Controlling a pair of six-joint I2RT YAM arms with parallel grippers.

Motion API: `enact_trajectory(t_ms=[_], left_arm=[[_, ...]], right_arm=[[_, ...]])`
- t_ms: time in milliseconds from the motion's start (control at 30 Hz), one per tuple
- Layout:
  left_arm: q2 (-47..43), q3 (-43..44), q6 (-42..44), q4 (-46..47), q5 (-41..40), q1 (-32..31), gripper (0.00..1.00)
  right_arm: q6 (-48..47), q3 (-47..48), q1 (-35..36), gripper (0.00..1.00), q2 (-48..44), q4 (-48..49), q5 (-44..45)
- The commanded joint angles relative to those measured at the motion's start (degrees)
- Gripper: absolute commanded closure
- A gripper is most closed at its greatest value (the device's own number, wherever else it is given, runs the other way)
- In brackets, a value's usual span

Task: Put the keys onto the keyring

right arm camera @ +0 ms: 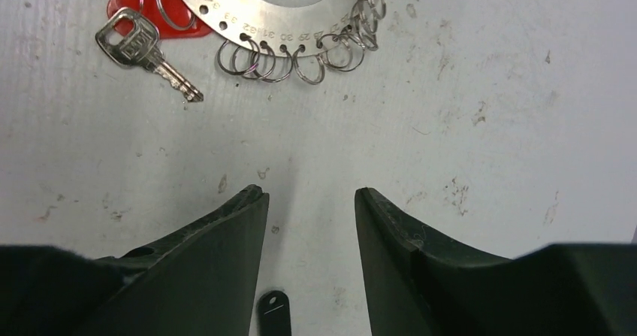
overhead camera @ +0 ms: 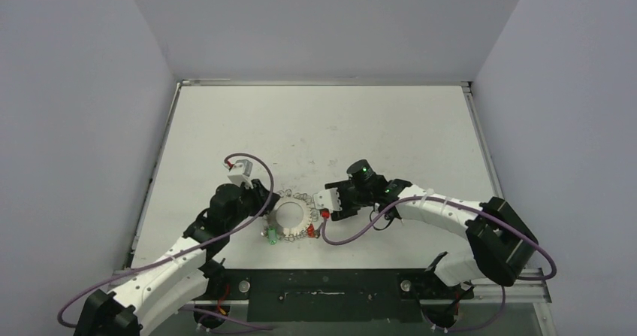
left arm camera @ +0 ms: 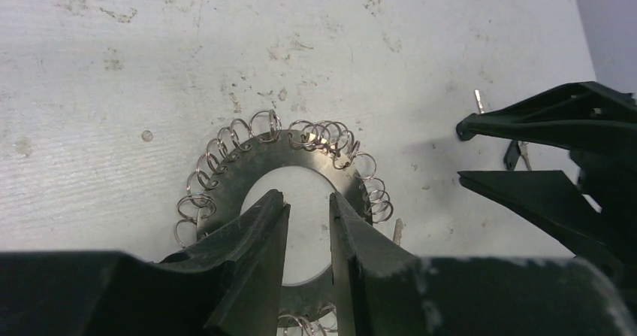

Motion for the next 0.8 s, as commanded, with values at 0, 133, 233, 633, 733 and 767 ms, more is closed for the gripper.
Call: enact_trajectory(t_ms=[0, 133, 233, 633, 733, 767], left_arm=[[-7.56, -4.94, -2.4, 7.76, 0.88, 0.87, 0.76], [-9.81, -6.2, -5.85, 5.98, 0.03, 1.07, 0.79], [-8.68, -5.31, -6.79, 2.62, -0.25, 1.08, 0.79], [-0.14, -4.22, -7.17, 8.36, 3.77, 1.25, 0.8], [0.75, -4.12, -7.53, 9.02, 4.32, 1.34, 0.8], [0.83, -4.12, -7.66, 9.05, 4.38, 1.34, 0.8]], right_arm=[[-9.86, 2.1, 0.4, 0.54, 4.86, 2.82, -1.58], [-13.31, 5.43, 0.68, 0.62, 9.51, 0.7, -5.27], [-14.22, 5.84, 1.03, 0.63, 11.4, 1.84, -6.6], [-14.21, 5.7, 2.56, 0.62, 15.47, 9.45, -7.65], [-14.5, 6.66, 3.35, 0.63, 17.08, 9.54, -7.96], [-14.72, 7.02, 3.57, 0.63, 17.49, 9.54, -7.58]])
